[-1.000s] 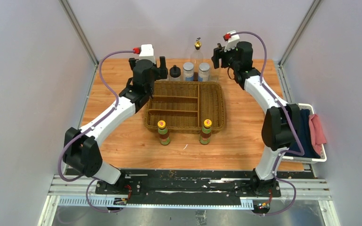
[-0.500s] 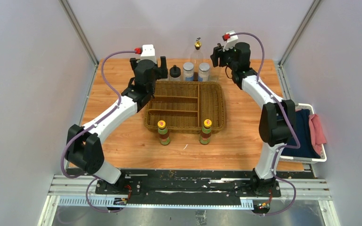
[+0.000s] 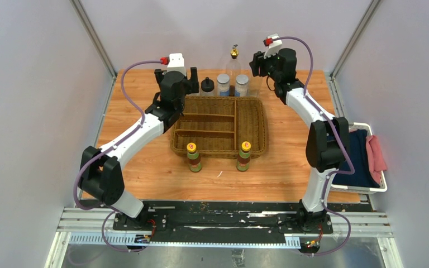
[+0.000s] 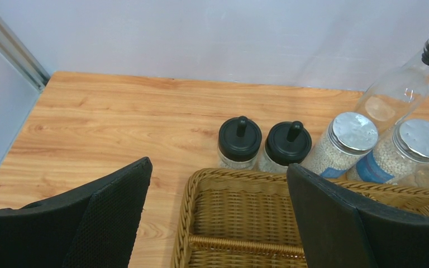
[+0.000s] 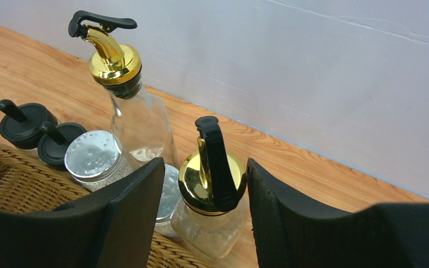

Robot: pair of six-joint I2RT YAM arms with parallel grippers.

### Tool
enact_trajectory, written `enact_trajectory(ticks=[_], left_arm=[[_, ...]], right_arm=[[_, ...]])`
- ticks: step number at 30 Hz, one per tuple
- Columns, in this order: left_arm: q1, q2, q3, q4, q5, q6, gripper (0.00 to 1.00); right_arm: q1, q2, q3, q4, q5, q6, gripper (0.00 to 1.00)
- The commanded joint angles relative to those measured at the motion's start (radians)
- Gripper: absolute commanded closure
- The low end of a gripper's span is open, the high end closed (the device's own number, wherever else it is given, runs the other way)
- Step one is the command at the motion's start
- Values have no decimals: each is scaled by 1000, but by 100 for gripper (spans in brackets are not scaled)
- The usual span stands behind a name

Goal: Organize the condiment bottles
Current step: Pick up the bottle from the center of the board.

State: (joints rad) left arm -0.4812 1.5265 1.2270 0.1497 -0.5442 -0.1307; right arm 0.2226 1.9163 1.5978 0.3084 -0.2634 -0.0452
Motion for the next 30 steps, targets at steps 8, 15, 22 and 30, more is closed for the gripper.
enact_trajectory(ticks=[8, 15, 22, 30], left_arm=[[-6, 8, -17, 34, -27, -1, 0], [-7, 11, -21, 33, -25, -6, 0], [-6, 13, -27, 39, -33, -10, 0], [-7, 12, -27, 37, -29, -15, 0]], right_arm=[[-10, 20, 35, 38, -23, 21, 41], [-9, 24, 44, 37, -31, 24, 44], [-9, 32, 61, 21, -40, 27, 66], [-9, 30, 56, 14, -30, 21, 99]])
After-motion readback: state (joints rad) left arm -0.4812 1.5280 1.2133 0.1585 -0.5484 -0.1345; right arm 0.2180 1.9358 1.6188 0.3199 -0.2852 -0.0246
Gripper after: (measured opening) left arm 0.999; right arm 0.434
